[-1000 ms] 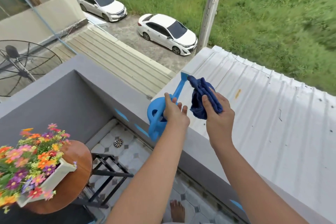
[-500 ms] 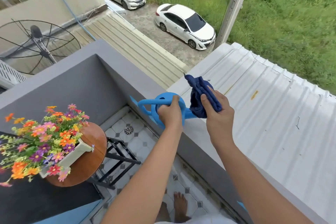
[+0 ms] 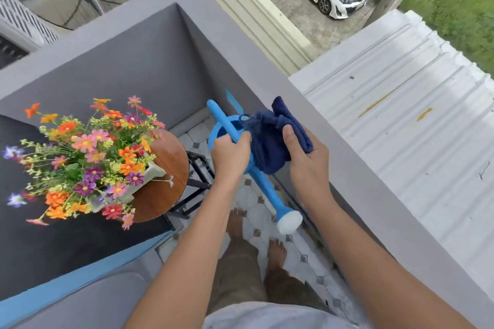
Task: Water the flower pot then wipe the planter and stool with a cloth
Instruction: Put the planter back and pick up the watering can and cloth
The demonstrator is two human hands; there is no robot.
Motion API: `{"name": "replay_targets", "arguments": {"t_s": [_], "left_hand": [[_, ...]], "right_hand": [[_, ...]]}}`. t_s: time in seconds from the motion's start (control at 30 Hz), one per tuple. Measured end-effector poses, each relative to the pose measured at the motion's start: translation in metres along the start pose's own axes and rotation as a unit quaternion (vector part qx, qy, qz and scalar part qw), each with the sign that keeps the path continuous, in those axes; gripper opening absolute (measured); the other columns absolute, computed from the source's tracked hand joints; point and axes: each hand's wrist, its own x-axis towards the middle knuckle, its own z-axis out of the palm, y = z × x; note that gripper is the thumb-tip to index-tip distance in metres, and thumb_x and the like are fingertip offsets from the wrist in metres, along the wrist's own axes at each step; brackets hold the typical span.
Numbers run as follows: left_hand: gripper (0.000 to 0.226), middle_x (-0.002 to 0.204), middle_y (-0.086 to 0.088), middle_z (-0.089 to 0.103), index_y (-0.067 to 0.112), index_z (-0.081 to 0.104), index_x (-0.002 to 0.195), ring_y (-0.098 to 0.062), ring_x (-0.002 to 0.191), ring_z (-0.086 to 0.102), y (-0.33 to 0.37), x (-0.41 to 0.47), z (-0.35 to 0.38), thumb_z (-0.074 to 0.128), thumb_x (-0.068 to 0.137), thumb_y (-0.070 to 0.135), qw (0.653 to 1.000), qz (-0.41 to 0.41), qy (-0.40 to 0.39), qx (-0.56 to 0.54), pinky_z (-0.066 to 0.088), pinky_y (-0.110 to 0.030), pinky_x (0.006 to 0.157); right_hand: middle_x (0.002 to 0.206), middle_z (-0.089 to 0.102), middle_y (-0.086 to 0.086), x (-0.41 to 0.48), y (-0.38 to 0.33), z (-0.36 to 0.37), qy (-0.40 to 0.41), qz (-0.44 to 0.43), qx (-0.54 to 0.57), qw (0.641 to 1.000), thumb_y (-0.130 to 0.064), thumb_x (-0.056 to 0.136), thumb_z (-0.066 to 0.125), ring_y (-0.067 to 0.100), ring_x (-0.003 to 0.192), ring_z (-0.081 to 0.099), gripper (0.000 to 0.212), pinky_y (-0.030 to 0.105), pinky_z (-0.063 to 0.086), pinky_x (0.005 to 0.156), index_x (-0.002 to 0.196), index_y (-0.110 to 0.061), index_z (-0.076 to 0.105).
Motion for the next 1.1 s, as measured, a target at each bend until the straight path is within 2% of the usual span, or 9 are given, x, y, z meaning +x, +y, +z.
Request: {"name": "replay_targets", "arguments": {"t_s": [0.17,0.3,0.43,0.6,0.67,0.77,0.83,0.97,1.1], "left_hand": [[0.028,0.068,-0.001,0.058,0.002,0.064,0.082,-0.019,0.064,0.055,-0.079,0.071,-0.003,0.057,0.086,0.028,0.997,-0.046,0.001,0.061,0.039,-0.029,0.054],[0.032,0.083,-0.013,0.069,0.003,0.067,0.084,-0.034,0.084,0.065,-0.175,0.137,0.012,0.058,0.083,0.034,0.989,-0.092,0.01,0.115,0.053,-0.041,0.075],[0.03,0.075,-0.009,0.062,0.002,0.067,0.084,-0.031,0.077,0.06,-0.263,0.205,0.044,0.062,0.085,0.032,0.982,-0.117,0.007,0.149,0.039,-0.031,0.064],[0.022,0.075,-0.008,0.056,0.008,0.059,0.081,-0.025,0.075,0.052,-0.372,0.285,0.095,0.062,0.086,0.029,0.975,-0.135,-0.012,0.174,0.034,-0.03,0.064],[0.022,0.076,-0.008,0.056,0.009,0.059,0.081,-0.026,0.075,0.053,-0.404,0.313,0.113,0.062,0.086,0.03,0.974,-0.145,-0.016,0.173,0.035,-0.03,0.064],[0.03,0.077,-0.012,0.061,0.005,0.066,0.086,-0.036,0.082,0.062,-0.452,0.345,0.141,0.062,0.084,0.034,0.973,-0.154,-0.023,0.173,0.042,-0.037,0.065],[0.03,0.085,-0.016,0.065,0.006,0.065,0.087,-0.036,0.089,0.066,-0.479,0.361,0.156,0.061,0.084,0.035,0.972,-0.155,-0.033,0.174,0.045,-0.037,0.068],[0.024,0.087,-0.007,0.061,0.011,0.06,0.086,-0.031,0.094,0.066,-0.513,0.386,0.176,0.062,0.086,0.035,0.974,-0.15,-0.059,0.161,0.05,-0.038,0.079],[0.03,0.098,-0.013,0.068,0.01,0.064,0.093,-0.033,0.098,0.065,-0.534,0.402,0.186,0.062,0.087,0.04,0.972,-0.149,-0.085,0.163,0.051,-0.041,0.085]], "right_hand": [[0.114,0.075,-0.007,0.023,0.06,0.028,0.005,0.036,-0.042,0.998,-0.03,0.102,0.058,0.003,0.111,0.068,0.027,0.022,0.055,0.09,0.122,-0.018,0.07],[0.119,0.074,-0.003,0.044,0.152,0.046,-0.003,0.087,-0.085,0.993,-0.026,0.103,0.056,0.002,0.111,0.067,0.027,0.022,0.054,0.092,0.124,-0.016,0.069],[0.115,0.074,-0.003,0.078,0.255,0.052,0.008,0.135,-0.103,0.985,-0.029,0.103,0.055,0.002,0.107,0.068,0.029,0.018,0.054,0.09,0.126,-0.015,0.068],[0.127,0.07,-0.006,0.113,0.385,0.04,0.01,0.146,-0.159,0.976,-0.035,0.103,0.054,0.004,0.118,0.063,0.035,0.032,0.051,0.103,0.133,-0.02,0.063],[0.121,0.072,-0.008,0.126,0.42,0.032,0.002,0.15,-0.17,0.974,-0.036,0.103,0.053,0.001,0.113,0.064,0.033,0.028,0.053,0.098,0.129,-0.02,0.064],[0.098,0.072,-0.016,0.14,0.466,0.018,0.003,0.173,-0.173,0.97,-0.036,0.104,0.051,-0.01,0.088,0.066,0.019,0.015,0.052,0.079,0.109,-0.027,0.067],[0.092,0.071,-0.018,0.148,0.492,0.01,0.011,0.186,-0.176,0.967,-0.038,0.104,0.051,-0.01,0.083,0.065,0.018,0.014,0.05,0.075,0.103,-0.031,0.068],[0.094,0.073,-0.013,0.161,0.531,0.001,0.044,0.213,-0.158,0.963,-0.041,0.102,0.054,0.004,0.093,0.07,0.019,0.03,0.057,0.086,0.093,-0.033,0.069],[0.103,0.077,-0.006,0.172,0.556,0.008,0.045,0.249,-0.088,0.963,-0.04,0.101,0.057,0.018,0.106,0.072,0.018,0.047,0.056,0.099,0.094,-0.032,0.072]]}}
